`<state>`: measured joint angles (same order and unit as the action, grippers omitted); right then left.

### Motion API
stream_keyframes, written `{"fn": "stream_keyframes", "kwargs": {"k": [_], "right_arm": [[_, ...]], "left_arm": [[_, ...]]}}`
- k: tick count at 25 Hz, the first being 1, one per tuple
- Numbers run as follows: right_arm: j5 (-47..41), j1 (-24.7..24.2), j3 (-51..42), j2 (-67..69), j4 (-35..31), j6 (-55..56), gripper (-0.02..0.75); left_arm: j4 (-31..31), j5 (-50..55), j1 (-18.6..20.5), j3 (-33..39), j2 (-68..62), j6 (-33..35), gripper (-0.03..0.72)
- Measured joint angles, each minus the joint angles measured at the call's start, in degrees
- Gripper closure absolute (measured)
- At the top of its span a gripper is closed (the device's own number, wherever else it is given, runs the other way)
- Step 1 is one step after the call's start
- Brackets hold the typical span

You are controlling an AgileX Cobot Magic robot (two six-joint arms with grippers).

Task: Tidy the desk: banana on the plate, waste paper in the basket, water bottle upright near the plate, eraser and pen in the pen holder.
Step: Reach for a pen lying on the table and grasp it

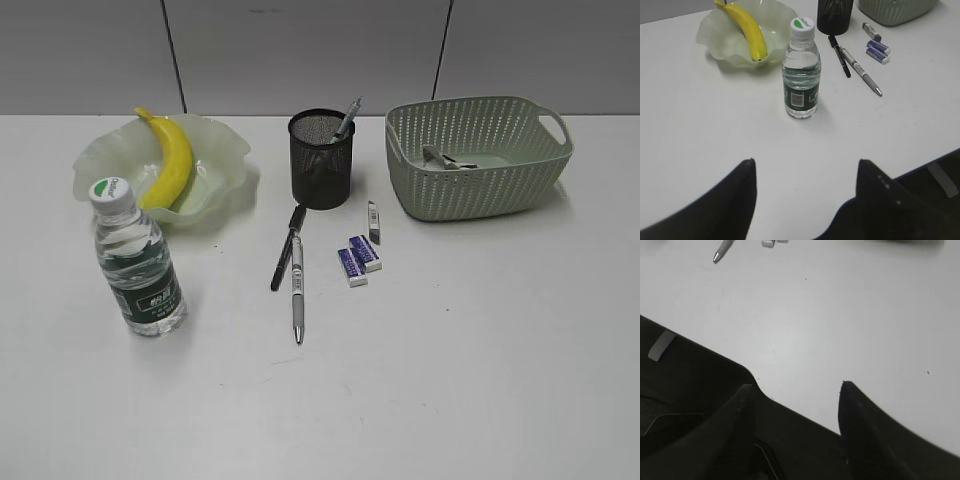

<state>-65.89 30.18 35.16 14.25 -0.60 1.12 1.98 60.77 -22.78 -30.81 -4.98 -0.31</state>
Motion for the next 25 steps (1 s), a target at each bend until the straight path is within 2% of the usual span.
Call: {"fn": "stream_keyframes", "kwargs": {"k": [6, 12, 19, 25], "right_arm": [[3.4, 0.0, -4.7, -10.6, 0.1, -0.4, 0.312], [6.0, 0.0, -6.0, -12.2, 0.1, -0.4, 0.312], [6.1, 0.0, -6.0, -12.2, 0.2, -0.5, 0.312], [6.2, 0.0, -6.0, -12.2, 0.6, -0.5, 0.312]], "left_arm": [[0.0, -0.4, 0.0, -0.1, -2.3, 0.3, 0.220], [0.8, -6.3, 0.0, -5.2, -16.5, 0.0, 0.223], [5.1, -11.1, -0.3, -20.1, -46.1, 0.0, 0.226], [6.1, -11.8, -4.5, -36.3, -67.2, 0.0, 0.227]]}}
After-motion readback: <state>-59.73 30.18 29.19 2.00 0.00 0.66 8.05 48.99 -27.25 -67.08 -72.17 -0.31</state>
